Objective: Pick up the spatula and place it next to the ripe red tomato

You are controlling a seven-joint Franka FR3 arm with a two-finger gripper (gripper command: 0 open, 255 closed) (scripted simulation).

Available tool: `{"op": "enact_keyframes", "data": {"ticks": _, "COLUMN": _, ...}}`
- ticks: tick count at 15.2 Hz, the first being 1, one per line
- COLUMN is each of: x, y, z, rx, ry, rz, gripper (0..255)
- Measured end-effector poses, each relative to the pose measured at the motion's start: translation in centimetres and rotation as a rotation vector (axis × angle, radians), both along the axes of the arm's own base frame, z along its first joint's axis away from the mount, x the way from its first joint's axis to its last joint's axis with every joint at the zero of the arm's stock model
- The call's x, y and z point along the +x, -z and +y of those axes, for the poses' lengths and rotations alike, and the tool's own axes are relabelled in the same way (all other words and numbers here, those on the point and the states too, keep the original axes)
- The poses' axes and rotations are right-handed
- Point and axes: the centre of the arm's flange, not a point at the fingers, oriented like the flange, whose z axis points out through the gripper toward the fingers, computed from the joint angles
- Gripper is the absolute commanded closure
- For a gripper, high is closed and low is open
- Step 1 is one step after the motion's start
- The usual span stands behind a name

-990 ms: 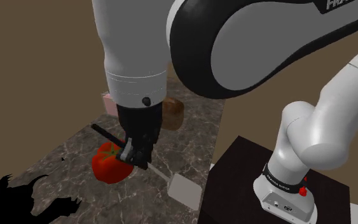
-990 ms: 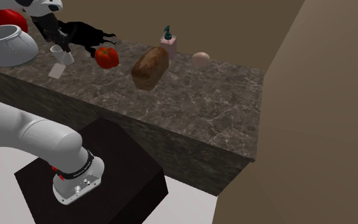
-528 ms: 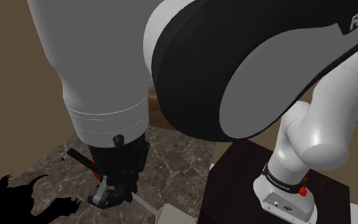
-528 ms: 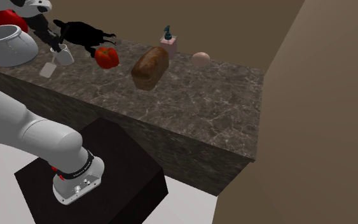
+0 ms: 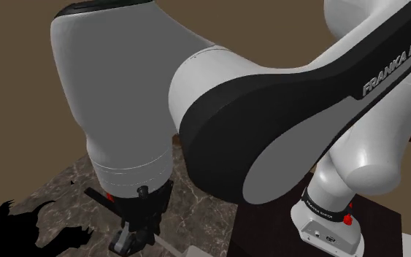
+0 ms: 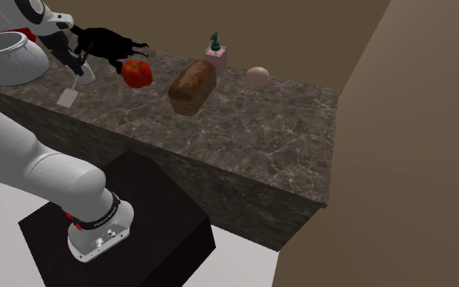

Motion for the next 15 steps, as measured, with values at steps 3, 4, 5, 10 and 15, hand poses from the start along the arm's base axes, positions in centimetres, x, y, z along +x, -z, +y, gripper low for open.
{"op": "enact_keyframes", "data": {"ticks": 3, "x": -0.1, "y": 1.4, "z": 0.0, "rx": 0.0, "ry": 0.0, "rz": 0.0, "gripper": 255}}
{"op": "enact_keyframes", "data": {"ticks": 4, "x": -0.1, "y": 2.1, "z": 0.0, "rx": 0.0, "ry": 0.0, "rz": 0.0, "gripper": 255}}
{"op": "enact_keyframes", "data": {"ticks": 5, "x": 0.0, "y": 2.7, "z": -0.1, "rx": 0.0, "ry": 0.0, "rz": 0.0, "gripper": 255}}
{"op": "enact_keyframes", "data": {"ticks": 10, "x": -0.1, "y": 5.2, "z": -0.1, "rx": 0.0, "ry": 0.0, "rz": 0.0, "gripper": 255}}
{"op": "enact_keyframes", "data": {"ticks": 15, "x": 0.0, "y": 7.7, "z": 0.1, "rx": 0.0, "ry": 0.0, "rz": 0.0, "gripper": 255}}
